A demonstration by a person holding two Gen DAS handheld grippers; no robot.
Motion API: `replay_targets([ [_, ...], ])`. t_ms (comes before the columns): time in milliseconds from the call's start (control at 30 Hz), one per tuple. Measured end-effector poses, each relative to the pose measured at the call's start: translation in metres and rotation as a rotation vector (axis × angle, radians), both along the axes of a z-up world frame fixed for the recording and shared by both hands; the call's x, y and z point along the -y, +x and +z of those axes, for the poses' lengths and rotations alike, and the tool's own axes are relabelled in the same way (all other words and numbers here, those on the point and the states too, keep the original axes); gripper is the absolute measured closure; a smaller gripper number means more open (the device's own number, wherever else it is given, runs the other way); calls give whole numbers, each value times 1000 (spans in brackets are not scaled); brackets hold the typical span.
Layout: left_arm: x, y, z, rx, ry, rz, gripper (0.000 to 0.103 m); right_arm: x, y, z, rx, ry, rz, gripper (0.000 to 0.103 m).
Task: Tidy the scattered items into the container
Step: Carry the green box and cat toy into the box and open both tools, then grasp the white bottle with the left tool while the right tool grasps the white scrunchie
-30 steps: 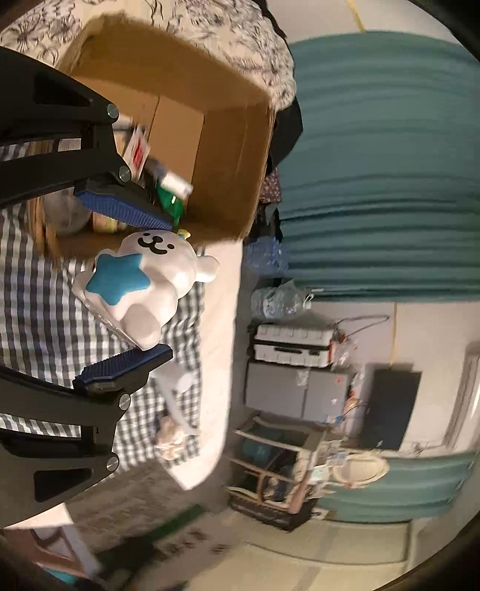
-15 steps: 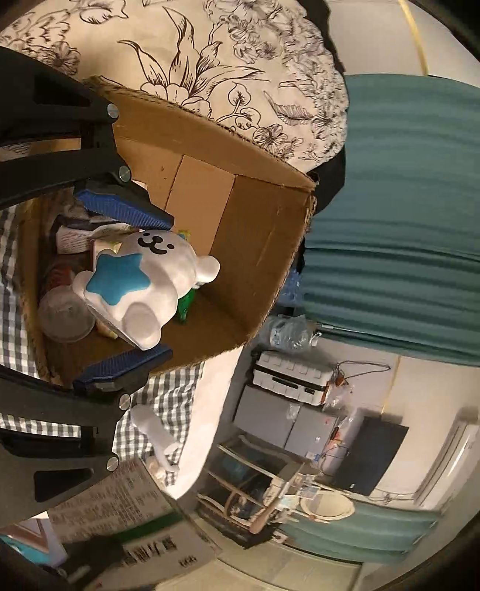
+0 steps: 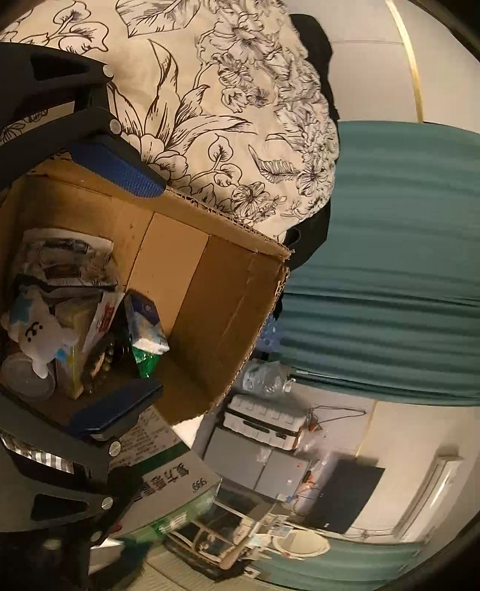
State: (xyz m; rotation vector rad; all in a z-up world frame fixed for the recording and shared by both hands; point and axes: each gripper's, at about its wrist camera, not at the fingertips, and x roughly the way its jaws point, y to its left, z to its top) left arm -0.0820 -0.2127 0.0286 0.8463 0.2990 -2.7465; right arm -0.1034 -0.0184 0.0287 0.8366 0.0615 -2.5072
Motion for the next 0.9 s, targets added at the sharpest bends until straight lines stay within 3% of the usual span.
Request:
replay_targets([
  [133,-2,3,4,-13,24,-15,2,-10,-17,-3,58,-155,-17,2],
  [233,-13,6,6,-15,-33,-5,1,-20,-22,2,69,-203,-72,0],
  [333,-21,9,8,-25,-38,-20,1,-35,-13,17,35,-209,-102,0],
  [600,-80,15,5,5,-65,-137,0,-109,24,35,-20,-68,-247,0],
  [900,-191,42,-25,48,-56,-338,0,-206,78,4,-111,197,-461,0],
])
